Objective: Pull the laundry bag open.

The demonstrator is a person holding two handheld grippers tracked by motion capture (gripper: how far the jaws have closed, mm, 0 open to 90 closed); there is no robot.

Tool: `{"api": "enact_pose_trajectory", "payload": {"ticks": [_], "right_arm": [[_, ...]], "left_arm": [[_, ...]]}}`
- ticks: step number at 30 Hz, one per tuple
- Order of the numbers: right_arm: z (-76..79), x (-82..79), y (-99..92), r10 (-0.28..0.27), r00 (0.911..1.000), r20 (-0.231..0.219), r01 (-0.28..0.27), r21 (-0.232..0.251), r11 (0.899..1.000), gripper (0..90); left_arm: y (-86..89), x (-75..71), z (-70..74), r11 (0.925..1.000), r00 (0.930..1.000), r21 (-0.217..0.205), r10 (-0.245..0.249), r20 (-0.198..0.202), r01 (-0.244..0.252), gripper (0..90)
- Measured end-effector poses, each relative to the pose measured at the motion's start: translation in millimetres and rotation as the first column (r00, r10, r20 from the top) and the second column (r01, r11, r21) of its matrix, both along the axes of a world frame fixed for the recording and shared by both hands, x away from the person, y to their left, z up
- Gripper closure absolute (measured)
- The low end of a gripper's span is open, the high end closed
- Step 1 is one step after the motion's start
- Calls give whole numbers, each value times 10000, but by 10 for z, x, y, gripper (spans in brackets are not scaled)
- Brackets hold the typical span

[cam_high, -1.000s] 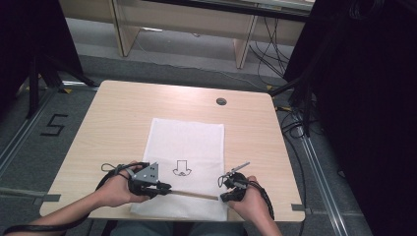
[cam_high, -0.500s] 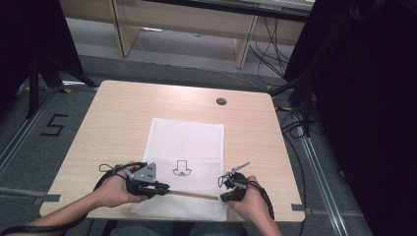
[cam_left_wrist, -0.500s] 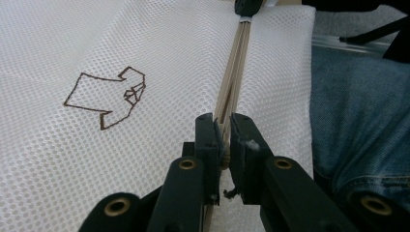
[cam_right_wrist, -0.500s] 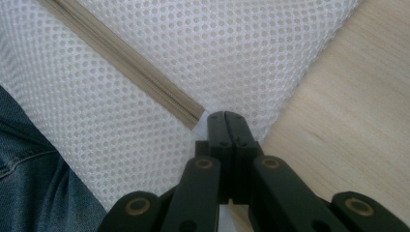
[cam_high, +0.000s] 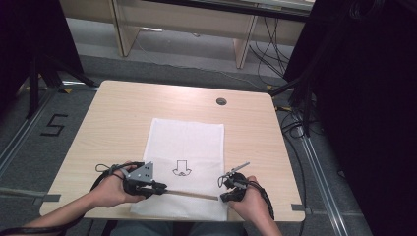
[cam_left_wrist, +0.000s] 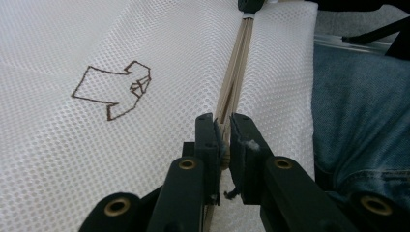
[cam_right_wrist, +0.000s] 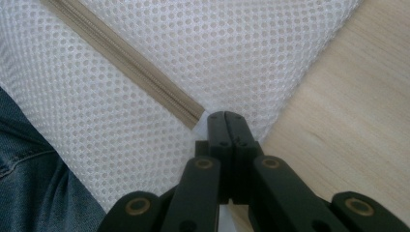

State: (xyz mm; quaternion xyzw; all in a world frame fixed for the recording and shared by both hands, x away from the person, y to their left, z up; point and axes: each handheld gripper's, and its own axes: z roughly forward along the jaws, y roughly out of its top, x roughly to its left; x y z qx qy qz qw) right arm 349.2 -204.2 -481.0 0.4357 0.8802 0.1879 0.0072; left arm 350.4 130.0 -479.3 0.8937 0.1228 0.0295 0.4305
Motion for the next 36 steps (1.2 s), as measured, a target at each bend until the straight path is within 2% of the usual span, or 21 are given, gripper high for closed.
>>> {"api": "enact_pose_trajectory", "payload": {"ticks": [1,2,7,9,10,11,13,14,17,18,19,22,24,27,29,30,31,36], "right_arm": [[-2,0,0,7,10000,-23,-7,30,10000,900],[-2,0,0,13,10000,-22,-13,39,10000,900],[-2,1,-1,14,10000,-25,-13,29,10000,900],[3,-13,7,-92,9999,-100,93,89,9999,900],[-2,-3,0,-22,10000,5,22,36,10000,900],[2,-5,3,-79,9999,-71,79,11,10000,900],[1,-3,2,-57,10000,-56,57,20,10000,900],[-2,1,-2,20,10000,-27,-20,30,10000,900],[-2,1,-2,29,10000,-22,-29,42,10000,900],[-2,1,-2,29,10000,-22,-29,42,10000,900],[-1,1,-2,53,10000,-30,-52,41,10000,900],[-2,1,-1,26,10000,-19,-26,34,10000,900],[0,0,-2,32,10000,8,-32,6,10000,900],[0,0,-3,57,10000,-1,-57,15,10000,900],[4,-7,1,-61,9999,-85,61,9,10000,900],[-3,2,-3,42,10000,-20,-42,42,10000,900],[-2,2,-3,40,10000,-25,-40,44,10000,900],[-3,2,-5,42,10000,-26,-42,63,10000,900]], "left_arm": [[20,10,4,10000,9999,88,-45,95,44,821],[19,-1,0,10000,10000,-48,11,-2,-11,821],[17,5,4,10000,9999,6,-41,156,41,821],[20,-2,3,10000,9999,22,-42,133,42,821],[28,-2,2,10000,10000,-27,-16,17,16,821],[38,5,3,9999,9999,138,-59,153,57,821],[50,9,5,9998,9999,198,-79,111,77,821],[50,-5,-4,10000,10000,25,35,-25,-35,821],[71,-5,-4,10000,10000,58,31,-88,-30,821],[72,-11,-13,9999,9999,-43,108,41,-108,821],[88,-1,-4,9999,10000,123,28,45,-28,821],[93,-5,-11,9999,9998,126,89,156,-91,821],[98,-14,-9,9999,9999,-41,134,-75,-134,821],[99,-14,-4,9999,9999,48,115,-27,-114,821],[112,-10,-8,9997,9998,-95,210,-41,-211,821],[121,-7,-6,9999,9999,50,156,20,-156,821],[126,-3,-6,10000,9999,-5,99,-95,-99,821],[125,-7,-9,9998,9999,-76,163,-23,-163,821]]}}
